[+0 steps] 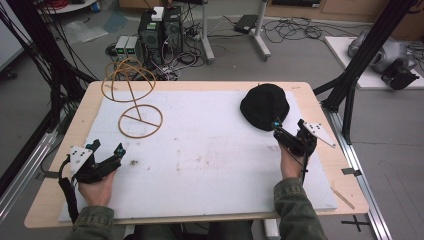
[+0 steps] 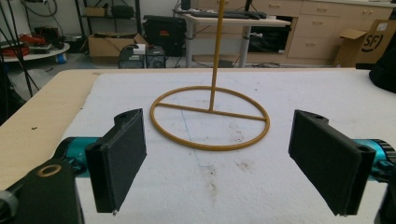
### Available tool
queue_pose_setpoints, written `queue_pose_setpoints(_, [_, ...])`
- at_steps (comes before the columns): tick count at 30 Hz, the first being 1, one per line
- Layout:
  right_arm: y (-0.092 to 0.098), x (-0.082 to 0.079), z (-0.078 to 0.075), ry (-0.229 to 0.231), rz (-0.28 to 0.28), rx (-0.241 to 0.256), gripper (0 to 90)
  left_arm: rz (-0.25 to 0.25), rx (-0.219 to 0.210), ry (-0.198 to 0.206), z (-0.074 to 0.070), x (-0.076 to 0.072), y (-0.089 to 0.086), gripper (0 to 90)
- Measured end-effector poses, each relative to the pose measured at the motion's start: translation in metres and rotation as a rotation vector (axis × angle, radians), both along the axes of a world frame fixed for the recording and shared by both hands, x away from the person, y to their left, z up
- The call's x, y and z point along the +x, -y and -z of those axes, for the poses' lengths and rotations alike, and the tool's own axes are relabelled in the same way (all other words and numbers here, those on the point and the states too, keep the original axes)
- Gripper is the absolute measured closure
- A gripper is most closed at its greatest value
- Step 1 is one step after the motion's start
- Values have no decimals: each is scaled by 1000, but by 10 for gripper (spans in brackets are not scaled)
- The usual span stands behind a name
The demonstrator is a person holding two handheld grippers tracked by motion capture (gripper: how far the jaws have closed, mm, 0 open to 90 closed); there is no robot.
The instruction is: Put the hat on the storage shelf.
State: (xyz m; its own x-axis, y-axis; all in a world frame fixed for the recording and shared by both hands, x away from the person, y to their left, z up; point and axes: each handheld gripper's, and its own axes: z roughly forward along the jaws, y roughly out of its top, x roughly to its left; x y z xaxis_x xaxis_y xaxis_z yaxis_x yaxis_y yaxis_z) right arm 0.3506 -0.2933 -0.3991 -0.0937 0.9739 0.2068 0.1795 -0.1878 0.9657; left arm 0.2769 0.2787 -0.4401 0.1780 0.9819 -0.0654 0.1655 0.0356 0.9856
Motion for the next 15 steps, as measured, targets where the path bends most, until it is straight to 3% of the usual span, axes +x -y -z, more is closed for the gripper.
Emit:
queue_pose_setpoints(11, [-1,20,-15,-20,-2,-37,111,-2,-7,2,0,-1,-1,197])
queue_pose_setpoints(15, [-3,35,-18,-67,11,-32,111,-5,-5,7,0,-1,-2,198])
